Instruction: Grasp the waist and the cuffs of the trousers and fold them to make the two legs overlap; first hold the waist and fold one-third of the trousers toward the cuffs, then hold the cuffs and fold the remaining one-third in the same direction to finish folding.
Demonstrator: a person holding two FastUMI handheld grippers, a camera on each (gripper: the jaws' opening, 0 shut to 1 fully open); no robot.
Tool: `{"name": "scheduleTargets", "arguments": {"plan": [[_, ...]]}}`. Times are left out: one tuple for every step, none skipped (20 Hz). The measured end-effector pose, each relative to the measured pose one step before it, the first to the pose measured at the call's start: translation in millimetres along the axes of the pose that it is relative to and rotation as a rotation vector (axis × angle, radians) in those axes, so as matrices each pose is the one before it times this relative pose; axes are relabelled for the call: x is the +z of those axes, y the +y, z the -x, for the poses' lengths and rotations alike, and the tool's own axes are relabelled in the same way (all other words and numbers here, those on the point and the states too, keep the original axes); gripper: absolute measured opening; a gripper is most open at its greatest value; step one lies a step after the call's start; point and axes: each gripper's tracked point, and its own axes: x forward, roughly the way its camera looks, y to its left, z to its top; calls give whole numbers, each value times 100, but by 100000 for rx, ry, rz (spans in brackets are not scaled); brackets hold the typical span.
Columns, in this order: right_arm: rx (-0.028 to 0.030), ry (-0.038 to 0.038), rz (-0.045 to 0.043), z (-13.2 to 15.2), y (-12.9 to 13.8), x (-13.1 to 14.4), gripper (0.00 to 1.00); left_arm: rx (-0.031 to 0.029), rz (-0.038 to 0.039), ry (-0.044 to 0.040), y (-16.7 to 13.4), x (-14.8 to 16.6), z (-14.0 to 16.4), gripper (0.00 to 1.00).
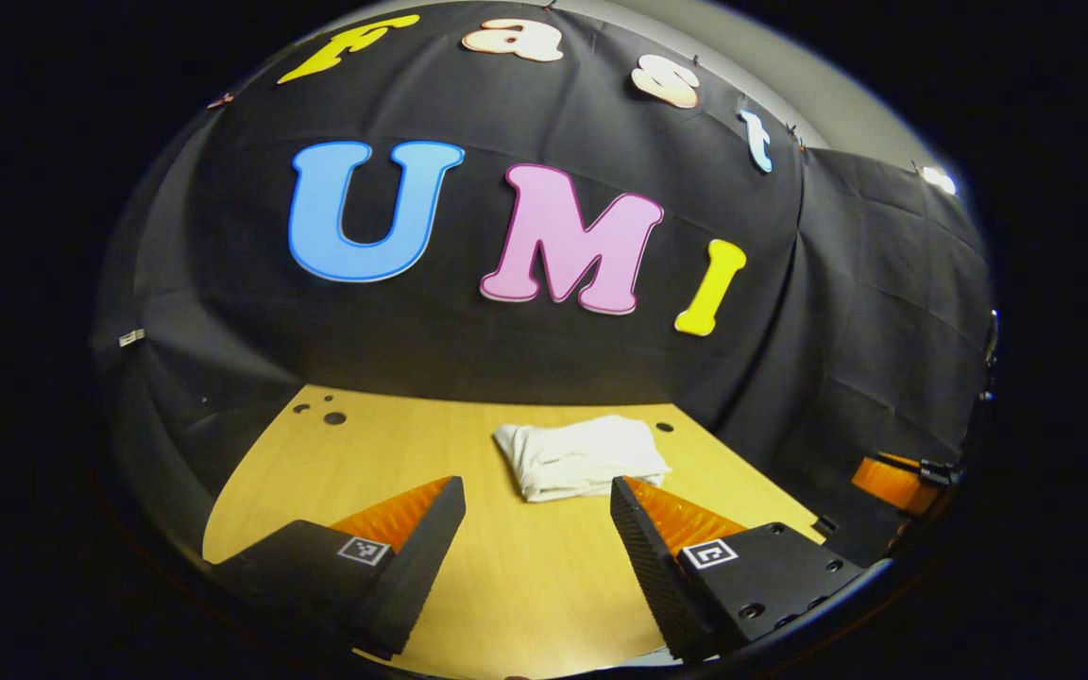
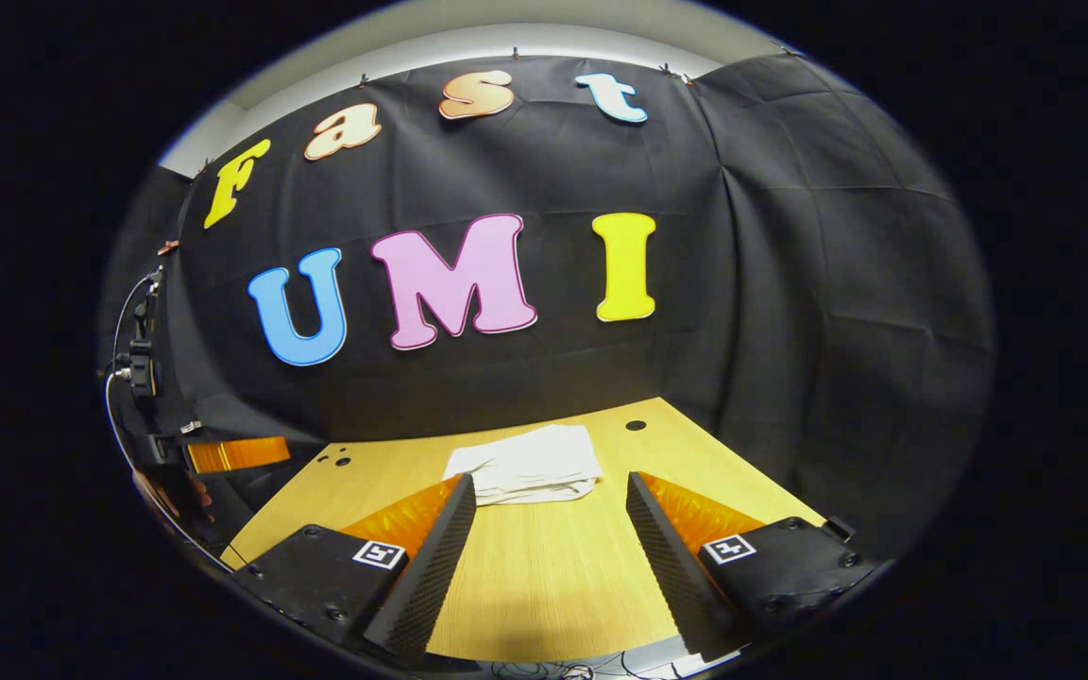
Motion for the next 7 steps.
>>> {"name": "scheduleTargets", "arguments": {"plan": [[75, 445, 1064, 551, 264, -275, 98, 1878, -299, 1093, 248, -1039, 1252, 97], [-402, 140, 686, 608, 82, -361, 98, 1975, 111, 437, 194, -927, 1280, 97], [-456, 253, -476, 462, 121, -295, 98, 1493, 735, 563, 91, -730, 1067, 96], [82, 149, -1136, 432, 435, -429, 98, 1094, 661, 371, -47, -731, 1017, 96], [227, -84, -806, 461, 24, -377, 98, 2095, 450, -273, 224, -279, 731, 97], [328, 652, 120, 224, 12, -373, 98, 1679, 264, -318, 147, -155, 626, 96], [99, 941, 316, -97, 5, -408, 98, 2251, 395, -774, 326, 56, 428, 97]]}}
